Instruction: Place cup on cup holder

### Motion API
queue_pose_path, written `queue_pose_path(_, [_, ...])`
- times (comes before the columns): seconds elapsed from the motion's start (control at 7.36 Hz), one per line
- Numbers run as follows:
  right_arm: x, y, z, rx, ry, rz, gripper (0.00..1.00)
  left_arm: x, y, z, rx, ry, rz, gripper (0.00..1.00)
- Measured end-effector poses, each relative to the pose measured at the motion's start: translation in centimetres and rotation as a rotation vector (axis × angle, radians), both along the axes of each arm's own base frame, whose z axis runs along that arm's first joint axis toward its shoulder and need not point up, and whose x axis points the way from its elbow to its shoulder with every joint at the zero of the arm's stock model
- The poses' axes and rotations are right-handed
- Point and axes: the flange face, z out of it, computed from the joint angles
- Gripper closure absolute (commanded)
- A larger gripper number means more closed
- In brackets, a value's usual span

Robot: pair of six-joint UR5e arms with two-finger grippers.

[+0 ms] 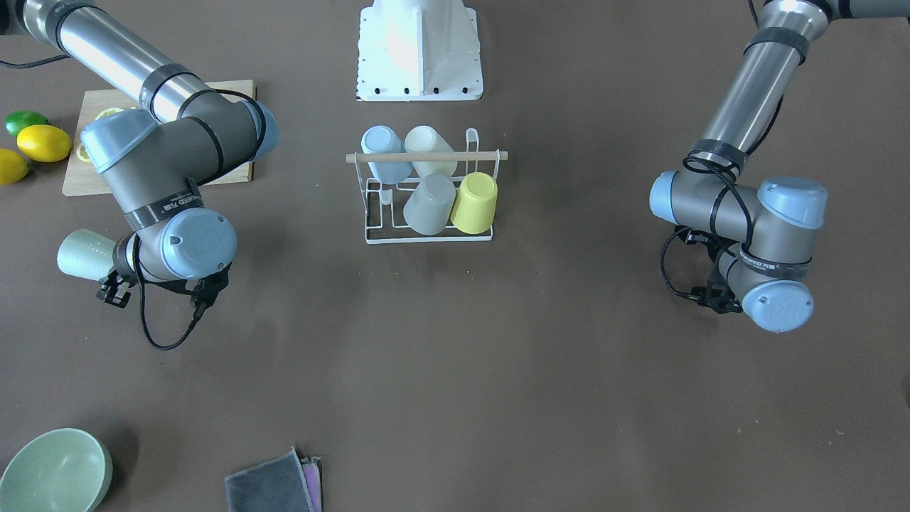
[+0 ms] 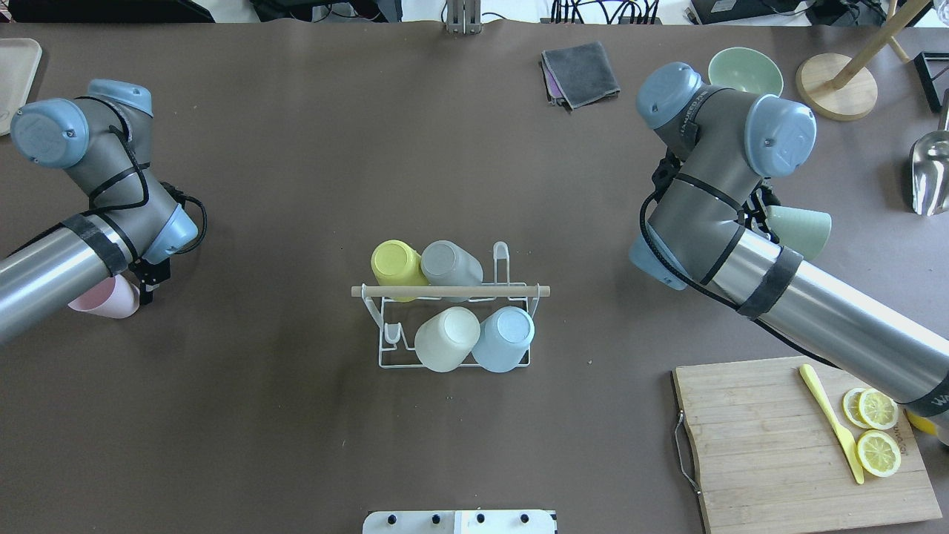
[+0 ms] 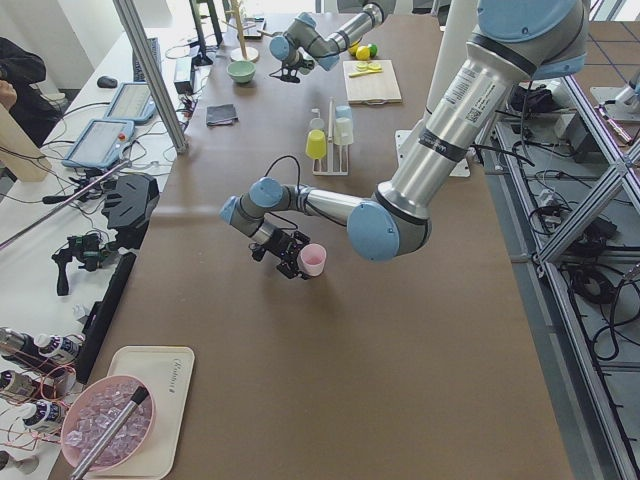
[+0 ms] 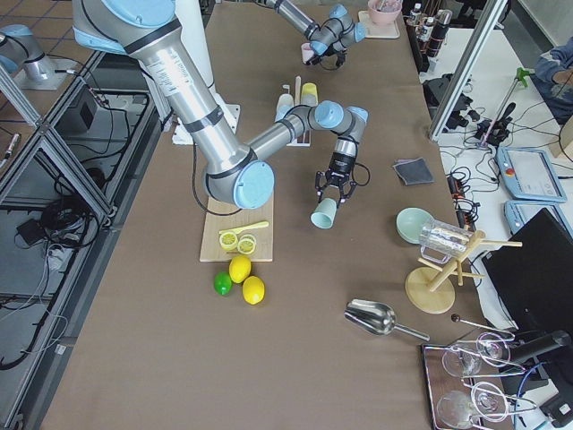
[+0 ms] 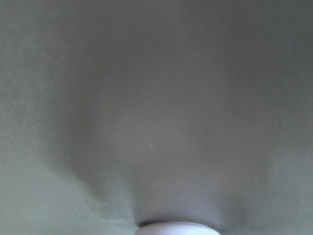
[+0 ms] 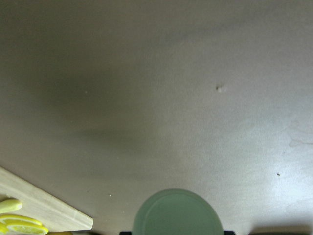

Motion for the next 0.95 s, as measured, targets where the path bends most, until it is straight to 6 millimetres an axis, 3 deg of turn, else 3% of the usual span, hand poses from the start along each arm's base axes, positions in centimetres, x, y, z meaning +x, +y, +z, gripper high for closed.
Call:
queue_pose_path(0.27, [3.8, -0.6, -1.0, 0.000, -0.022, -0.019, 1.00, 0.3, 0.2, -0.1, -0.001, 0.000, 0.005, 0.31])
queue_pose_path(0.54, [8.8, -0.2, -1.3, 0.003, -0.087, 0.012, 1.00, 0.3, 0.3, -0.5, -0.007, -0.007, 0.007, 0.81])
queue_pose_path(0.68, [11.1, -0.1, -1.6, -0.018, -0.147, 0.061, 1.00, 0.2, 0.4, -0.8, -0.013, -0.014, 0.008, 0.96])
queue_pose_path(0.95, [15.6, -0.6, -3.4, -0.059, -0.288, 0.191, 1.00, -0.2, 0.8, -2.3, -0.029, -0.029, 0.010, 1.00])
